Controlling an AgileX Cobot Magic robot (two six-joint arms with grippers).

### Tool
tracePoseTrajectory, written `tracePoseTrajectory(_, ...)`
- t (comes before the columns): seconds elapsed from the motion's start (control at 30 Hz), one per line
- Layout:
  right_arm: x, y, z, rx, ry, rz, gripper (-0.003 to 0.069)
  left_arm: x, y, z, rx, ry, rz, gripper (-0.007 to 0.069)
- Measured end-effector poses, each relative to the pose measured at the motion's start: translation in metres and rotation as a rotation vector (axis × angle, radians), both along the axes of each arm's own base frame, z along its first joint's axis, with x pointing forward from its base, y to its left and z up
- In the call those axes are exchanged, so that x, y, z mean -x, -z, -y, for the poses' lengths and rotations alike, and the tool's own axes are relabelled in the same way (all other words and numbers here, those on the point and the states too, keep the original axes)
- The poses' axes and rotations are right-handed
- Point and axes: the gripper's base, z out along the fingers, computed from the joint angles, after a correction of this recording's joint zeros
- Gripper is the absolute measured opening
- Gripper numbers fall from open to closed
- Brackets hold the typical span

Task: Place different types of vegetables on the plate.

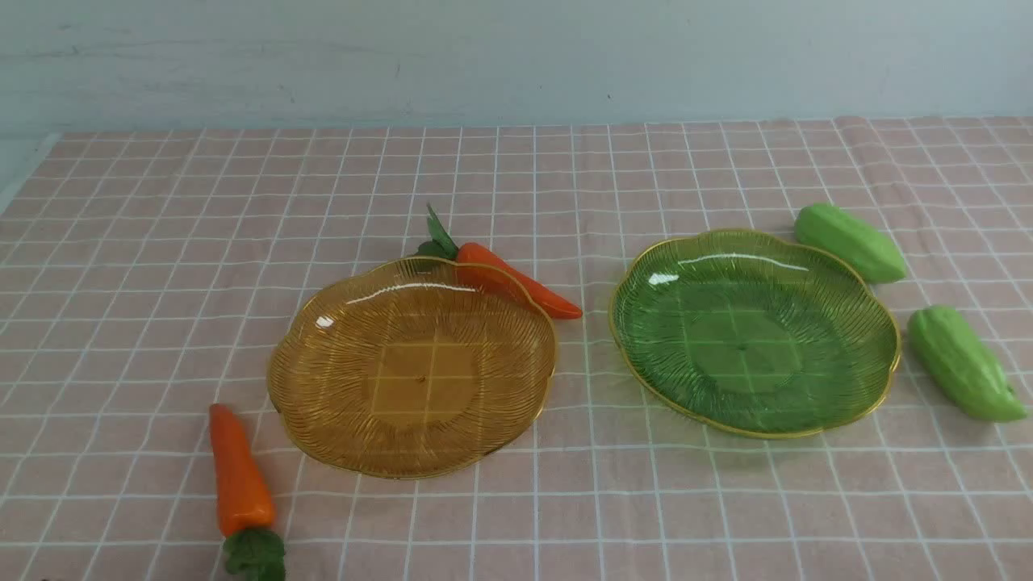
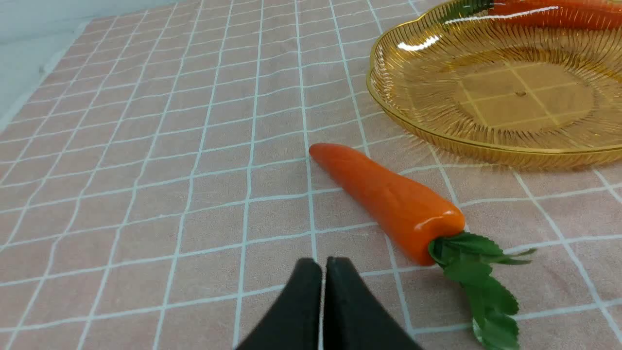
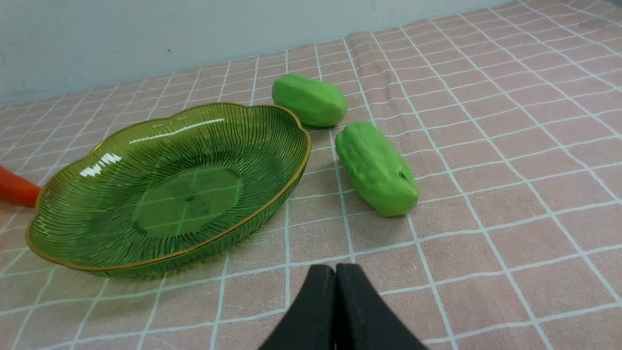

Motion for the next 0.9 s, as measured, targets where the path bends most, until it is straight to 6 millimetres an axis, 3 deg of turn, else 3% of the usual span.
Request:
tracePoseTrajectory(0.57, 0.000, 0.000, 0.000, -0.012, 0.003, 0.001, -0.0015, 0.000, -0.001, 0.001, 0.030, -0.002, 0.014, -0.0003)
tracePoseTrajectory(0.73, 0.000, 0.000, 0.000, -0.012, 0.003, 0.001, -0.0015, -0.003, -0.013, 0.006, 0.424, -0.033, 0.112, -0.0003)
tracePoseTrajectory(0.77, 0.000, 0.000, 0.000, -0.012, 0.003, 0.001, -0.0015, -0.004, -0.026, 0.006, 0.814, -0.075, 0.219, -0.0003)
tracePoseTrajectory(0.9, 0.000, 0.000, 0.000, -0.013, 0.003, 0.001, -0.0015, -0.004, -0.027, 0.005, 0.834, -0.078, 0.234, -0.0003)
